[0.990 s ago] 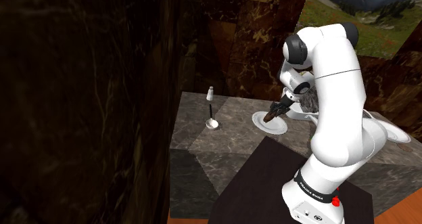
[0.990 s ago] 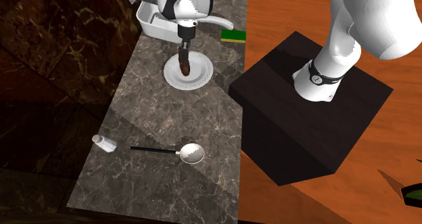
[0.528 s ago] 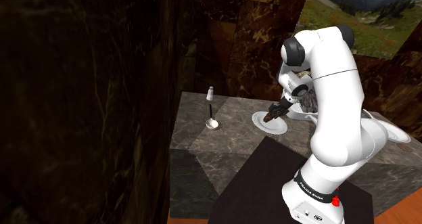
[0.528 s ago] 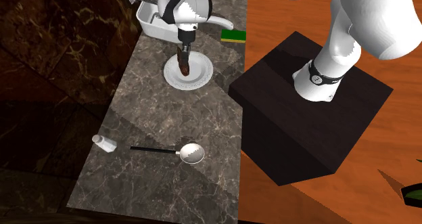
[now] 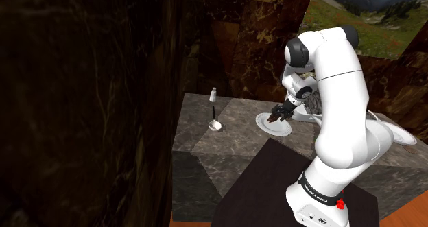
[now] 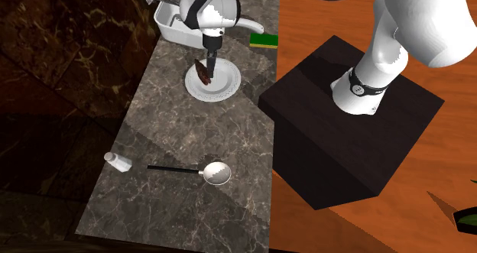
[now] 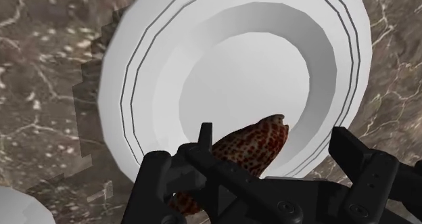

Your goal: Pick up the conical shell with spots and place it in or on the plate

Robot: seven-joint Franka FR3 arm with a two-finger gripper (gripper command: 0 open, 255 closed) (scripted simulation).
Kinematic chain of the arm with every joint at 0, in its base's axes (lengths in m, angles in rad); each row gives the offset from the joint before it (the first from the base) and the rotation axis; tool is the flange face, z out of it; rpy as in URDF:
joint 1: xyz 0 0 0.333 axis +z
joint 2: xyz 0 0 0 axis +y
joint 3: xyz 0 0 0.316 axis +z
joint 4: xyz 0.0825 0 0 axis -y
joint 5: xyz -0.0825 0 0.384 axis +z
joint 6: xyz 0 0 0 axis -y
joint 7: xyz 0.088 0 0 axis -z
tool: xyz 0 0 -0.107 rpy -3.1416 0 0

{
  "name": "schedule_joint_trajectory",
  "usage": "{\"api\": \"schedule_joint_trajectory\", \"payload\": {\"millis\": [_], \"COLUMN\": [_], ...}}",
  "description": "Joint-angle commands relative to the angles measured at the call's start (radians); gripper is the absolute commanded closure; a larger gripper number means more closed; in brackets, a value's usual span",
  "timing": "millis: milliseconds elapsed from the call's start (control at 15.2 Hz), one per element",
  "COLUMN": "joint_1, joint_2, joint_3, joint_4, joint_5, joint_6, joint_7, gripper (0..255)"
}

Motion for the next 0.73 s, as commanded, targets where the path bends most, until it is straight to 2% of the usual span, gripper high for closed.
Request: {"api": "schedule_joint_trajectory", "payload": {"millis": [0,198,660], "joint_1": [0.006,0.027,0.027], "joint_2": [-0.024,-0.093,-0.093], "joint_3": [-0.019,-0.077,-0.077], "joint_4": [-0.008,-0.03,-0.03], "joint_5": [-0.024,-0.095,-0.095], "joint_6": [-0.013,-0.048,-0.049], "joint_7": [0.011,0.043,0.043], "gripper": [0,0,0]}}
